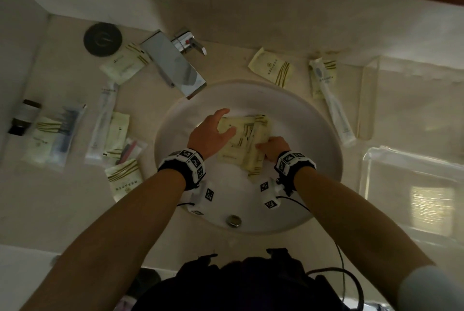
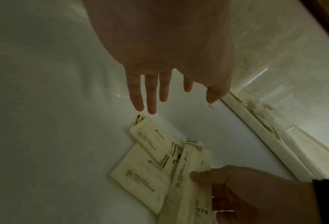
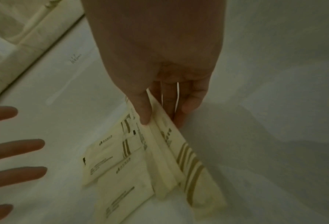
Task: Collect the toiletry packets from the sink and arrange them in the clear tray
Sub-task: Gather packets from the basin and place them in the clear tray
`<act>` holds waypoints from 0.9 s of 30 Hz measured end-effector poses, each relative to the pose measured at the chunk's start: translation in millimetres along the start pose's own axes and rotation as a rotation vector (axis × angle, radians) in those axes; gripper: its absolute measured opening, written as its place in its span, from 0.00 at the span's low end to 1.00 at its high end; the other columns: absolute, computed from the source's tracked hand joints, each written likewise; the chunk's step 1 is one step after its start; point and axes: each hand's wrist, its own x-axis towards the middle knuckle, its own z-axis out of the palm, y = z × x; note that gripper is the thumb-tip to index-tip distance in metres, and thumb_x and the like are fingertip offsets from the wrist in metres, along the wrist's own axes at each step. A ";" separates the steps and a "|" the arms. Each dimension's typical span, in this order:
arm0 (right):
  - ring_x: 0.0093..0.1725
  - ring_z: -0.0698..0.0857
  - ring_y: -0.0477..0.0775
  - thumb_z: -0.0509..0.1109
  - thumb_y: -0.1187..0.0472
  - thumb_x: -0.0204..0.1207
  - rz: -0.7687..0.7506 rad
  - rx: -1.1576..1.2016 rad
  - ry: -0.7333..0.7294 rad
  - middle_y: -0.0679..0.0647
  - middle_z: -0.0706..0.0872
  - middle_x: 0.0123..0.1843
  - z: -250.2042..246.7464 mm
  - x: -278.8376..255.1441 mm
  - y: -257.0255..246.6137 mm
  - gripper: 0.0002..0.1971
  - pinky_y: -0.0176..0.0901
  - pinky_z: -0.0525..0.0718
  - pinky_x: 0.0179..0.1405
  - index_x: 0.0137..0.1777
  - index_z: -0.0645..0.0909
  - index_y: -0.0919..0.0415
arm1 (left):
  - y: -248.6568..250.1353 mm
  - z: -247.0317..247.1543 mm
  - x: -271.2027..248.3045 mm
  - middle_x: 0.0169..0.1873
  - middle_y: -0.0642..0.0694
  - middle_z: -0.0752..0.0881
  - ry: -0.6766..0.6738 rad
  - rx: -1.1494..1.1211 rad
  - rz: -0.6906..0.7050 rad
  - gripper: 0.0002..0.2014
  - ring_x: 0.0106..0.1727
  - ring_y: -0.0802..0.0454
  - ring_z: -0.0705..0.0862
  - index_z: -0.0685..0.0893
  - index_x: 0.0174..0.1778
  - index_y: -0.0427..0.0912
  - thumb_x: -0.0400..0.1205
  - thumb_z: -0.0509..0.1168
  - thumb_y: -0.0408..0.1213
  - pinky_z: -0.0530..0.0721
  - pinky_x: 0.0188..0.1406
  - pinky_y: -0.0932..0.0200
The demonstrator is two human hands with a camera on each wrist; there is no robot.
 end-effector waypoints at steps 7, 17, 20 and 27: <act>0.58 0.85 0.60 0.70 0.55 0.77 -0.072 0.035 0.042 0.58 0.86 0.59 -14.5 -15.5 0.0 0.17 0.54 0.84 0.61 0.64 0.82 0.60 | 10.5 6.2 -1.1 0.68 0.49 0.79 -0.046 0.069 0.039 0.27 0.60 0.47 0.83 0.67 0.75 0.61 0.79 0.64 0.55 0.78 0.62 0.51; 0.57 0.84 0.56 0.72 0.64 0.77 -0.257 0.368 -0.018 0.55 0.86 0.57 -40.7 -56.3 -5.3 0.15 0.56 0.80 0.66 0.63 0.83 0.61 | 47.2 19.1 0.4 0.50 0.46 0.86 -0.129 -0.050 -0.007 0.23 0.48 0.48 0.85 0.78 0.67 0.48 0.80 0.64 0.56 0.83 0.49 0.57; 0.54 0.85 0.55 0.72 0.65 0.76 -0.298 0.384 -0.047 0.55 0.87 0.54 -43.5 -68.7 -6.2 0.12 0.51 0.82 0.61 0.60 0.84 0.60 | 57.6 23.2 -4.5 0.43 0.47 0.88 -0.116 -0.188 0.002 0.18 0.38 0.54 0.86 0.81 0.63 0.44 0.82 0.64 0.50 0.82 0.34 0.63; 0.46 0.88 0.46 0.73 0.62 0.75 -0.335 0.374 -0.045 0.52 0.90 0.49 -42.4 -85.0 0.6 0.08 0.40 0.81 0.46 0.53 0.86 0.60 | 69.2 26.7 -12.8 0.35 0.43 0.88 -0.106 -0.186 0.011 0.08 0.39 0.44 0.89 0.81 0.41 0.42 0.81 0.67 0.42 0.86 0.42 0.51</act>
